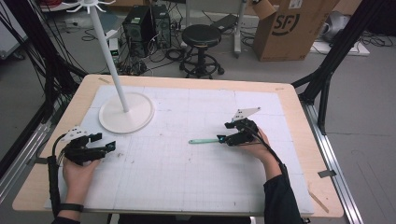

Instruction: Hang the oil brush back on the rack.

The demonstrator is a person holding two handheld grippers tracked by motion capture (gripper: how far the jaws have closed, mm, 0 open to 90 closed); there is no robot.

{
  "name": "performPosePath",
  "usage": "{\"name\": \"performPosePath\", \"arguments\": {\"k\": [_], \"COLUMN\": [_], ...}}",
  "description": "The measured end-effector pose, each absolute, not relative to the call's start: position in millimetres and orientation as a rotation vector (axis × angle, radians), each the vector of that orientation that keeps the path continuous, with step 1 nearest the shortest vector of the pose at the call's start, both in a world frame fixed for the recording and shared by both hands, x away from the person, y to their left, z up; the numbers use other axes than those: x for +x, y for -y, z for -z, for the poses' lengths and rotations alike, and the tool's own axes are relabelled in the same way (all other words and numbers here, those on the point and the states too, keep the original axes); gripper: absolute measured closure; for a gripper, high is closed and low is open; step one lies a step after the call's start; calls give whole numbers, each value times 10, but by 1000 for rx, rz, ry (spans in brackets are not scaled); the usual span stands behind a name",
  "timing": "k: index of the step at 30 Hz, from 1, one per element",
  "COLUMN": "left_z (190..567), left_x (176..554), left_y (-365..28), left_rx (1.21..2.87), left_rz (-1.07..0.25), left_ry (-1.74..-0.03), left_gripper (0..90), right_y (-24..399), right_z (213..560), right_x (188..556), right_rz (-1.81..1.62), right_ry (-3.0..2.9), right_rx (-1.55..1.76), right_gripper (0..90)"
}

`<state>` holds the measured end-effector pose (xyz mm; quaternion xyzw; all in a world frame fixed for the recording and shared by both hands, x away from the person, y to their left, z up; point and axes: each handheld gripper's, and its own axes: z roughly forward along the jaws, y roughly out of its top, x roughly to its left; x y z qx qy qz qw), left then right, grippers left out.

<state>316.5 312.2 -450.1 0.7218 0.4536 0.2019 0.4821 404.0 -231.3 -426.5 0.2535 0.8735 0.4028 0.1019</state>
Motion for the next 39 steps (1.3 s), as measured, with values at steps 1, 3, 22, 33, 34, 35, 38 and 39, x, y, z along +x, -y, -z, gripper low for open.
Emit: {"name": "performPosePath", "arguments": {"k": [1,3,22,33,34,35,38,39], "left_z": [4500,4499,4498,4498,4498,4497,4498,4498], "left_x": [3164,3162,3158,3156,3156,3156,3156,3156], "left_y": [-3121,-3117,-3107,-3105,-3106,-3106,-3104,-3103], "left_rx": [1760,1766,1775,1778,1778,1779,1779,1779], "left_rz": [-492,-495,-501,-503,-503,-502,-503,-504], "left_ry": [-1103,-1100,-1092,-1090,-1089,-1088,-1089,-1090], "left_gripper": [241,240,240,240,241,240,240,241], "right_y": [2313,2330,2300,2291,2293,2299,2302,2301], "right_z": [4265,4262,4353,4346,4350,4349,4355,4352], "right_x": [4040,4035,4055,4051,4051,4055,4057,4056], "right_rz": [-1189,-1161,-1005,-1005,-1012,-1007,-1017,-1012], "right_ry": [-2579,-2610,-2752,-2759,-2759,-2760,-2762,-2762], "right_rx": [749,703,524,552,557,555,555,554], "right_gripper": [352,377,704,772,769,760,758,765]}}
